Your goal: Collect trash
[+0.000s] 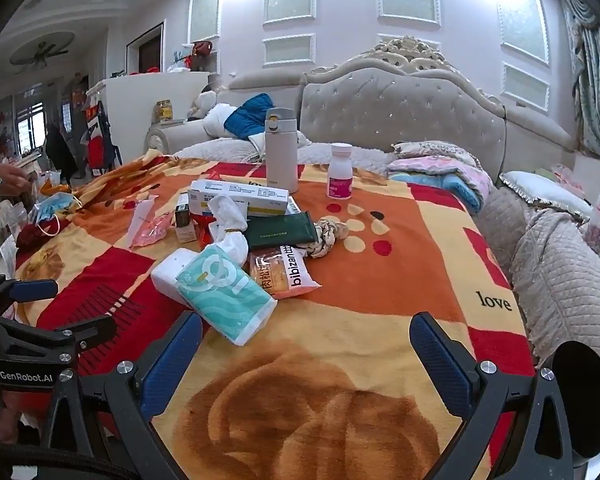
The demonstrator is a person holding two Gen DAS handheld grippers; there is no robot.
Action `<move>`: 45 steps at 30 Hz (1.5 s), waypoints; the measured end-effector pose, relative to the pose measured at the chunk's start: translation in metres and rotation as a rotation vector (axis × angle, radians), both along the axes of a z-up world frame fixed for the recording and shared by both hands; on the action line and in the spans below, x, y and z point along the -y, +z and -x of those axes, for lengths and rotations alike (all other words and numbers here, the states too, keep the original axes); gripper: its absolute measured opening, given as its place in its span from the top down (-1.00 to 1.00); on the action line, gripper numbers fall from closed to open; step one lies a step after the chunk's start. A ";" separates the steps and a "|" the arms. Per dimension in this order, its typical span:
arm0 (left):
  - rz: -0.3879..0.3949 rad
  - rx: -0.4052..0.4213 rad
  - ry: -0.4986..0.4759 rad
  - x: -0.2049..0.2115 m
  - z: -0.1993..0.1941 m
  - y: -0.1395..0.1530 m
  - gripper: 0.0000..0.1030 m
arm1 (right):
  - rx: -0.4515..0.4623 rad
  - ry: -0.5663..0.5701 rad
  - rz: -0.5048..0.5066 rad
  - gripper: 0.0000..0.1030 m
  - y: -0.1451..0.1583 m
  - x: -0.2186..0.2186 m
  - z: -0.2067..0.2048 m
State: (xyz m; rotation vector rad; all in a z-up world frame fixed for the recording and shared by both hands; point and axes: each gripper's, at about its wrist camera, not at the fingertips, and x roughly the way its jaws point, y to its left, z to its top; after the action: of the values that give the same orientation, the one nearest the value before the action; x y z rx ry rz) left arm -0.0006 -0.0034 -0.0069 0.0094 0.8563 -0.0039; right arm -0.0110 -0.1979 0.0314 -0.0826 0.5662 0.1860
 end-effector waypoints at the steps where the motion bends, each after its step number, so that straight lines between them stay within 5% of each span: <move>1: 0.000 -0.001 0.000 0.002 0.001 0.001 -1.00 | -0.002 0.000 0.001 -1.00 0.000 0.000 0.000; 33: 0.020 0.005 -0.002 0.001 0.002 -0.002 -1.00 | -0.010 -0.009 0.022 -1.00 0.000 0.001 0.001; 39: 0.028 0.073 -0.034 -0.006 0.005 0.008 -1.00 | -0.018 -0.009 0.025 -1.00 -0.001 0.000 -0.001; 45: -0.064 0.171 -0.050 -0.003 0.011 0.021 -1.00 | -0.020 -0.013 0.022 -1.00 -0.003 0.001 -0.003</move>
State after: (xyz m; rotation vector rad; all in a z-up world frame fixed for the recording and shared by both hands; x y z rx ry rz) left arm -0.0118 0.0001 0.0145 0.0898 0.6844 -0.0219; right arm -0.0081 -0.1985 0.0283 -0.0983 0.5887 0.1682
